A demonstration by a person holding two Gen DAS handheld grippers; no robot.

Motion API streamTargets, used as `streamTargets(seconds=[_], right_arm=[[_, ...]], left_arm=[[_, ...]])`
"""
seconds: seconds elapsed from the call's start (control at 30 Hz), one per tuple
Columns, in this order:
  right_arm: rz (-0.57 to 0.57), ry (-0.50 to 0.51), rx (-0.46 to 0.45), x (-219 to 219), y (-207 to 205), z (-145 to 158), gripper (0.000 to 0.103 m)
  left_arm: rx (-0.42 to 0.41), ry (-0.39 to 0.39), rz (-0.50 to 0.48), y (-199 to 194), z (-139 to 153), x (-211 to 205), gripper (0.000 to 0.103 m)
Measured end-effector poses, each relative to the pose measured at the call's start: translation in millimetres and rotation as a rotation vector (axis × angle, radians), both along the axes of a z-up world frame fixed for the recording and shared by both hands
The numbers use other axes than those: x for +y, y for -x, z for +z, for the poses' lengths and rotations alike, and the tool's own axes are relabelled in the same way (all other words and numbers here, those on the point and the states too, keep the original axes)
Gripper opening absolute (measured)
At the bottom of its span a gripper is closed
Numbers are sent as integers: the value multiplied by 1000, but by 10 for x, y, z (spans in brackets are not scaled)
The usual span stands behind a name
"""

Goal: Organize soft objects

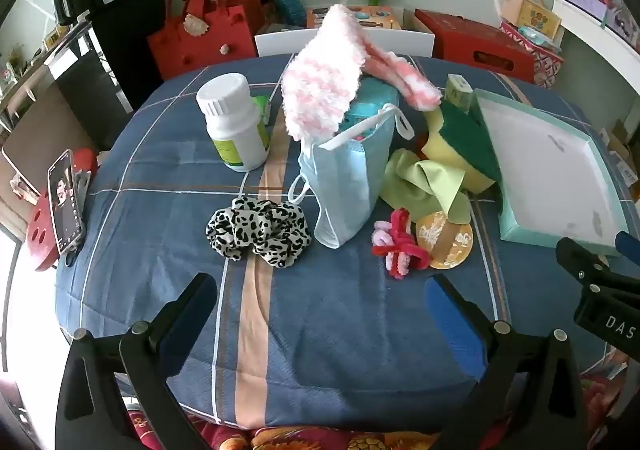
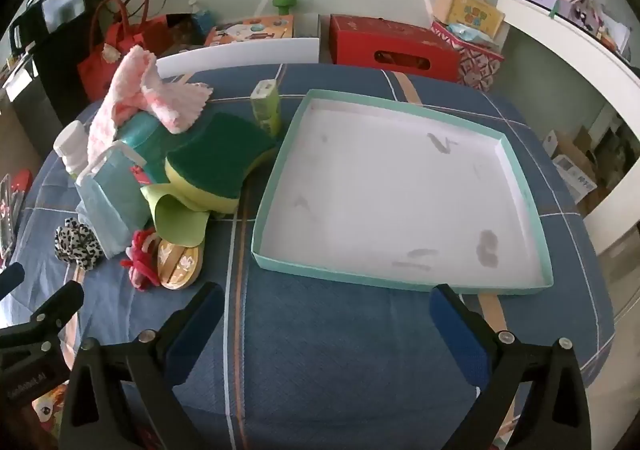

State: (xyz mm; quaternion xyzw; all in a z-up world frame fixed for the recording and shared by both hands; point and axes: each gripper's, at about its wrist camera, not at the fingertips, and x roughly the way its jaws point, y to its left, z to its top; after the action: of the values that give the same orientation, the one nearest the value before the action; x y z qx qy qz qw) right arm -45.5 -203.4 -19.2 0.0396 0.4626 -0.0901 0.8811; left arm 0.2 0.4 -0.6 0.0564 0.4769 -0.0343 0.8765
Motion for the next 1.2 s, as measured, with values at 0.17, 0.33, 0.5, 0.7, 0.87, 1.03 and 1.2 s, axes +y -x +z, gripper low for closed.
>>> streamTargets(seconds=[0.17,0.33,0.5,0.7,0.87,1.03,1.2], right_arm=[[0,7,6,31,-5,-26,103],[2,-18,12,-45,25,-28,103],[-1,-27,15,-249,137,0,103],[-6,-6,33,-32,1,-47,103],[-8,-7,34,-31,1,-66,103],[-19,-18,42,-57,-8,-91,103],[-20,-25,42,-64,-7,-99,103]], left_arm=[[14,10,1,2,6,38,103],[12,2,3,-17,-23,54,103],[8,-6,25,-19,-19,10,103],[7,-8,28,-18,-15,5,103],[7,-8,29,-19,-13,15,103],[8,-15,31,-22,-14,0,103],[7,-23,32,-18,-15,-2,103]])
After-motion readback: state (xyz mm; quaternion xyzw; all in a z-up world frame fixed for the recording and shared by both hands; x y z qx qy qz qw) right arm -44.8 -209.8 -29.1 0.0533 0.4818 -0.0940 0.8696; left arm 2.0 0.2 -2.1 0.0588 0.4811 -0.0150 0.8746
